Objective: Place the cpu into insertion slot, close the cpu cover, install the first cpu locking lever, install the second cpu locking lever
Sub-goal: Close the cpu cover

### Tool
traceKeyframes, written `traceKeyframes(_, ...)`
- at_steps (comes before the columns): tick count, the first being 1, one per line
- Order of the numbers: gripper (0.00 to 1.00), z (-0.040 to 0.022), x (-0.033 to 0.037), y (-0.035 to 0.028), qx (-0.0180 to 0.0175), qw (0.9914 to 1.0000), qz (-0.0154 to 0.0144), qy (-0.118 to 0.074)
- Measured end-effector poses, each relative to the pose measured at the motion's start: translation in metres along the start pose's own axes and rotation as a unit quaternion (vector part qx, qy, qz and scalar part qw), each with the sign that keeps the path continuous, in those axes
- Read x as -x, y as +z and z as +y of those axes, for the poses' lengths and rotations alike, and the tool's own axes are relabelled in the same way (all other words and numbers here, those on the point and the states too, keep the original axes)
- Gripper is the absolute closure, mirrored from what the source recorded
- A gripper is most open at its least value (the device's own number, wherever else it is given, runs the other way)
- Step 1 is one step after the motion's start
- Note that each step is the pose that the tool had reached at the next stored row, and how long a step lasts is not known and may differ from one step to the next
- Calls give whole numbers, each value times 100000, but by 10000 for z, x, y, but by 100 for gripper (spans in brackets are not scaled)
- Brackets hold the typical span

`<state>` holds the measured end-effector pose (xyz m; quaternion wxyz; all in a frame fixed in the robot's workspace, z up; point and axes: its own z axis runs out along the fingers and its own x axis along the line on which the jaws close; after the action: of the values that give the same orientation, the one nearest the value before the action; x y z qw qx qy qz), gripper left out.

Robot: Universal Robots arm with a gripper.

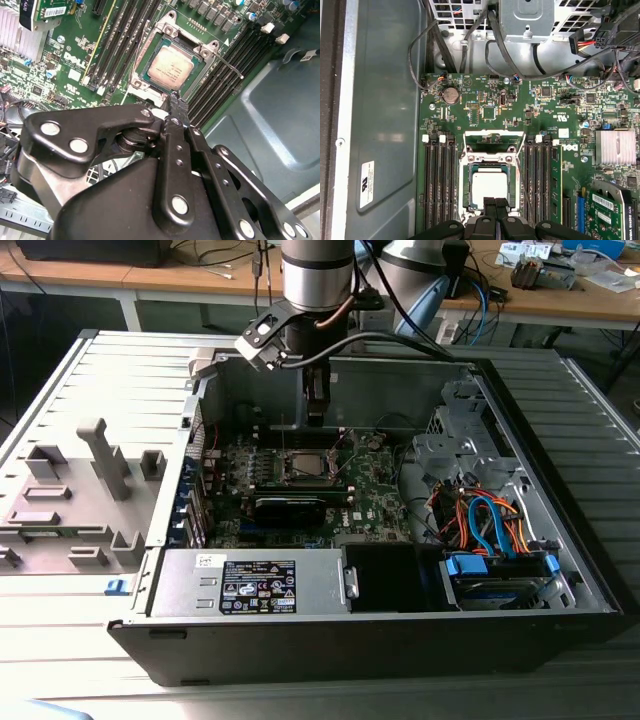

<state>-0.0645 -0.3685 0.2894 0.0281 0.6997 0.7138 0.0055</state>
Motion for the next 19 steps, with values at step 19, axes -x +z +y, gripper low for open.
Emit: traceKeyframes(19,89,670,12,59,-784,99995,-513,-160)
